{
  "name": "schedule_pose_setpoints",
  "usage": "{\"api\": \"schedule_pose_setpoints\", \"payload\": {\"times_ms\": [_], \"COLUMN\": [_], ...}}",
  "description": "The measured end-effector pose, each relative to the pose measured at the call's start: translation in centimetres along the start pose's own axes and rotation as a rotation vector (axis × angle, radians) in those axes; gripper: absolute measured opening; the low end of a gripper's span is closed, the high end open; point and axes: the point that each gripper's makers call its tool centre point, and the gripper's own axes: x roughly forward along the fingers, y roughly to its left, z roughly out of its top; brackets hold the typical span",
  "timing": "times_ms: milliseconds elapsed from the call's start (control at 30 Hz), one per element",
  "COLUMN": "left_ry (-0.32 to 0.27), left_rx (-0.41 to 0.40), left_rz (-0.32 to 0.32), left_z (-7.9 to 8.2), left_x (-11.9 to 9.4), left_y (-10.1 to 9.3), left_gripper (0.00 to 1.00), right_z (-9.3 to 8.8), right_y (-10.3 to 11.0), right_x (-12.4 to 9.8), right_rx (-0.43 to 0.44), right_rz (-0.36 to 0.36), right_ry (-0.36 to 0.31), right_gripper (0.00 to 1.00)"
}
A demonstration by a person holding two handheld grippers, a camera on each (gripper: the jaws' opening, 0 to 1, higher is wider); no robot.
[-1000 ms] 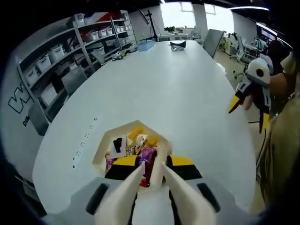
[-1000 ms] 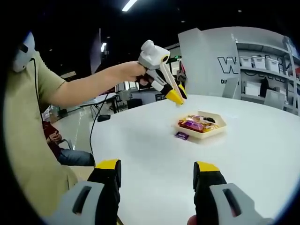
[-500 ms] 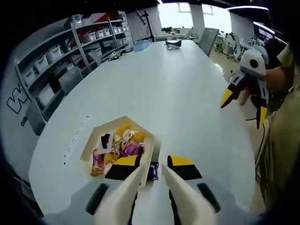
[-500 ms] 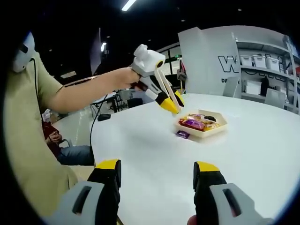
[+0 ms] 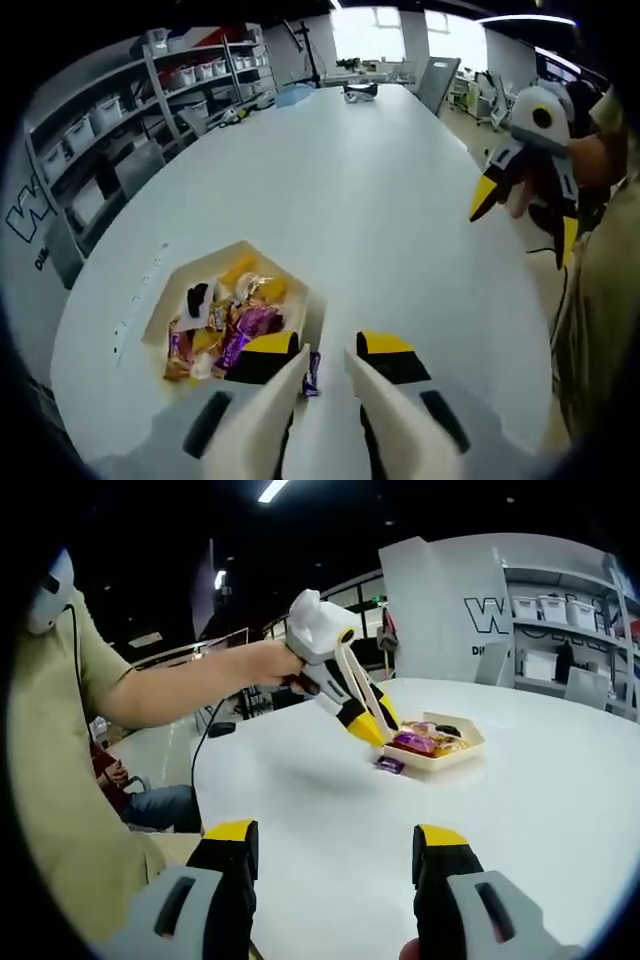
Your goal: Place the target food into the container with the food tongs after gripping and lifting it, then release it inside without dropping or visibly crushing the food.
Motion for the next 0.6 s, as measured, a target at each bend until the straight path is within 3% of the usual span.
{"api": "schedule_pose_setpoints", "payload": {"times_ms": [600], "left_ry": [0.029], "left_rx": [-0.017], "left_rz": [0.0], "left_z": [-1.1], "left_x": [1.6], "left_y": [1.0], "left_gripper": [0.22], "right_z": [-0.2], "right_y": [-0.1], "right_x": [-0.2], "right_rx": [0.007], "right_rz": [-0.005], "right_ry": [-0.002], "right_gripper": [0.6]}}
